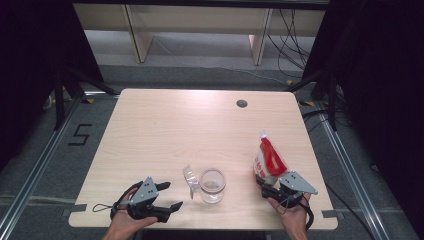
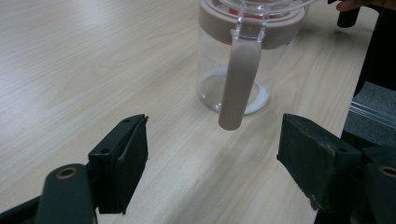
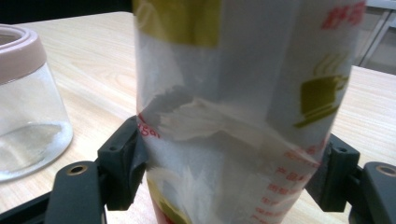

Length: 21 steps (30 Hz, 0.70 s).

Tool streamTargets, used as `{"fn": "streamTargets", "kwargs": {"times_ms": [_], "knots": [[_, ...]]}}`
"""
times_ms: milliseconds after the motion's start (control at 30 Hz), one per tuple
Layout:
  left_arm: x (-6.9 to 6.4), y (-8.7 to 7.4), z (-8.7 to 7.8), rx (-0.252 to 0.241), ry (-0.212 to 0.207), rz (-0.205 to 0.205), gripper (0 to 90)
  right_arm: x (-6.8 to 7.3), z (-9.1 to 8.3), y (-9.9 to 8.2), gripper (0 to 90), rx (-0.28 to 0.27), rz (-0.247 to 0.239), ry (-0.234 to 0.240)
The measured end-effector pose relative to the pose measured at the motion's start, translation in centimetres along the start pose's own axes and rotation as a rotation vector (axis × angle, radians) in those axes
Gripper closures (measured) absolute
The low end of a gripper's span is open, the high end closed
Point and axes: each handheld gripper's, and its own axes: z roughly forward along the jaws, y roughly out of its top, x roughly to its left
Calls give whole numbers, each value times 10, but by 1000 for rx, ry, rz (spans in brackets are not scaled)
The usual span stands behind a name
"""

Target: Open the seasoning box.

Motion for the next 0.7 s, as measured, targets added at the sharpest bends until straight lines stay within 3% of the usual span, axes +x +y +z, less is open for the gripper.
{"fn": "streamTargets", "kwargs": {"times_ms": [100,133,167,300,467,533,567,700], "knots": [[3,0,1,-7,-6,23,240,-8,-1,0,285,-4,-26,35],[1,-1,1,-5,-5,-14,239,-9,-2,0,286,8,-7,53],[2,0,1,-3,-5,-3,239,-13,-1,1,286,2,-31,71],[0,0,0,0,0,-1,238,-20,0,0,286,-8,-40,113],[3,1,0,-4,-1,25,237,-14,-1,-2,244,-16,-13,84],[2,1,-1,5,0,24,236,-10,0,-3,223,-31,10,64],[0,1,0,-2,-2,-3,236,-8,1,-3,224,-41,21,50],[0,0,1,-4,-8,-4,236,-7,6,-4,221,-94,21,24]]}}
